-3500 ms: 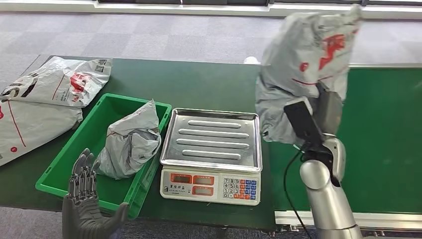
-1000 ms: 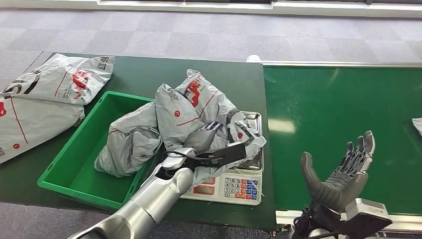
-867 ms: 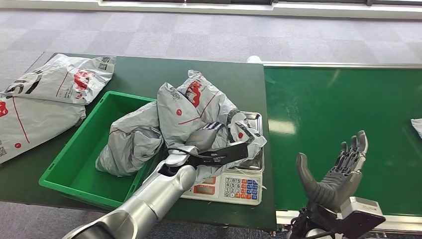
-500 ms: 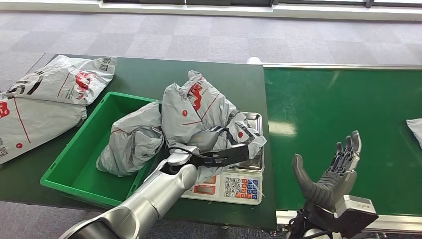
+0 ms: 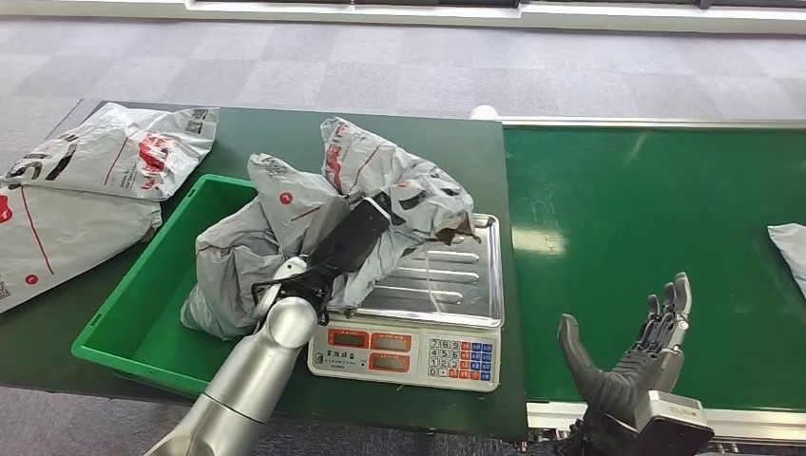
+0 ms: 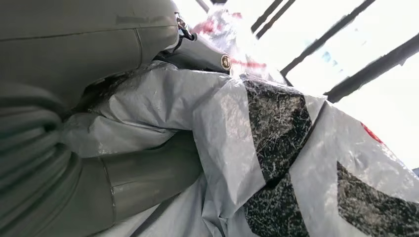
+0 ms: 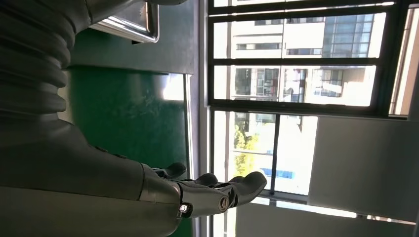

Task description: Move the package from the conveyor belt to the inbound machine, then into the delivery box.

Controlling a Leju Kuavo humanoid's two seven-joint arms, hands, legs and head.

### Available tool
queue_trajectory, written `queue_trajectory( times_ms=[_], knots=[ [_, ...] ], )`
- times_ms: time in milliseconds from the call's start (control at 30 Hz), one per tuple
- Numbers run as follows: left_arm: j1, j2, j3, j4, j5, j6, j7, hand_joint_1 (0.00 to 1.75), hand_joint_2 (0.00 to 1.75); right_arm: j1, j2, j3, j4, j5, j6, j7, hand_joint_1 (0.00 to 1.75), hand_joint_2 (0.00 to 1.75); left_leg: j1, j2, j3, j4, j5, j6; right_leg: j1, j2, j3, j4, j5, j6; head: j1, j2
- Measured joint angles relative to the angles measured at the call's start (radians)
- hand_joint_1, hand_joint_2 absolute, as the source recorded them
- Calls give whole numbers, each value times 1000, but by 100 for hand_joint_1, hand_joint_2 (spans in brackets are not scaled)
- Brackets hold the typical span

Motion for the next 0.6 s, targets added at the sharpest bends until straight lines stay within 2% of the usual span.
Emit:
queue_trajectory(
  times_ms=[200, 333, 400, 533, 600],
  knots=[
    [110, 125, 97, -442, 55, 129, -88, 175, 175, 63, 18, -20, -33, 22, 1, -3, 0, 175, 1, 0, -2, -1, -1, -1, 2, 0, -2, 0, -2, -2, 0, 0],
    [186, 192, 159, -618, 0, 159, -86, 175, 175, 92, 39, -37, -49, 47, 45, 13, 0, 175, 1, 2, -1, -1, -2, -2, 2, 1, -2, 0, -3, -3, 0, 0],
    [219, 216, 209, -673, -6, 114, -67, 175, 175, 98, 49, -46, -51, 56, 75, 20, 0, 175, 1, 2, -1, -1, -2, -2, 2, 1, -2, 0, -3, -3, 0, 0],
    [276, 245, 311, -706, 14, -41, -61, 175, 175, 94, 56, -57, -51, 63, 127, 39, 0, 175, 1, 2, -1, -1, -2, -2, 1, 1, -2, 0, -3, -3, 0, 0],
    [302, 252, 351, -705, 13, -66, -73, 175, 175, 93, 58, -58, -50, 65, 135, 44, 0, 175, 1, 3, -1, -1, -2, -2, 1, 1, -2, 0, -3, -3, 0, 0]
  ],
)
